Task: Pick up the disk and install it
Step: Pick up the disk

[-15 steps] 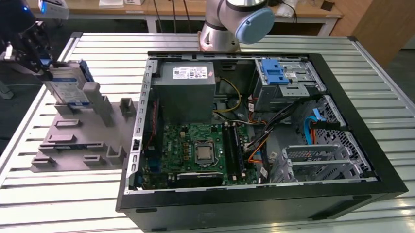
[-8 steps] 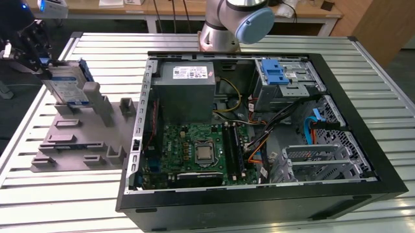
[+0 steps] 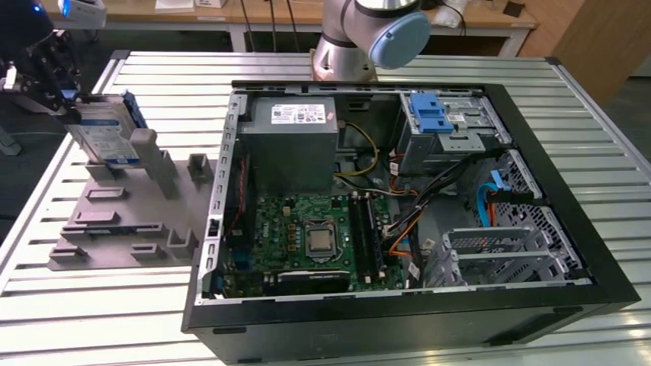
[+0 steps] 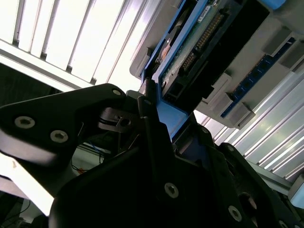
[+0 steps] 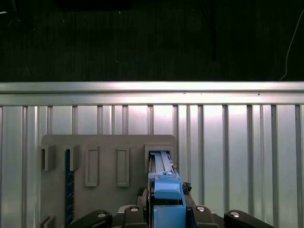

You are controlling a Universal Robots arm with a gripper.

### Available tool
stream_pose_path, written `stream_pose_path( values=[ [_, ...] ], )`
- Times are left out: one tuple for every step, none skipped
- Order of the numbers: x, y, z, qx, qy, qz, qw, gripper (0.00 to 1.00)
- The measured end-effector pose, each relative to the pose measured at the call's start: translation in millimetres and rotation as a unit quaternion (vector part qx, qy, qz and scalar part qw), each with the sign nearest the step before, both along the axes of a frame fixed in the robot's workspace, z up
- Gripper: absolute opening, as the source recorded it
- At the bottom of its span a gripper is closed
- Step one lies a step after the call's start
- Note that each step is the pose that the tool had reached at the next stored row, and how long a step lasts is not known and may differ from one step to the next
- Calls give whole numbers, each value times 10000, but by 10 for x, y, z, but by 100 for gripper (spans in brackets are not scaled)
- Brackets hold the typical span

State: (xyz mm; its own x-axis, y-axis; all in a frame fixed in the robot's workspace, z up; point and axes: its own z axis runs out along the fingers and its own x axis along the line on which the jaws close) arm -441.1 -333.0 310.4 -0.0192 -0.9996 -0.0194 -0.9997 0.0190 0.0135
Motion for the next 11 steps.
stream_pose_path(
  values=[
    [0, 0, 0, 0, 0, 0, 10000, 36],
    [0, 0, 1, 0, 0, 0, 10000, 36],
    [0, 0, 1, 0, 0, 0, 10000, 36],
    [0, 0, 2, 0, 0, 0, 10000, 36],
    [0, 0, 2, 0, 0, 0, 10000, 36],
    [0, 0, 6, -1, 1, 0, 10000, 36],
    [0, 0, 13, -1, 3, 0, 10000, 36],
    [0, 0, 20, -1, 1, 0, 10000, 36],
    [0, 0, 27, 0, 0, 0, 10000, 36],
    [0, 0, 38, 0, 1, 0, 10000, 36],
    [0, 0, 48, 0, 1, 0, 10000, 36]
  ],
)
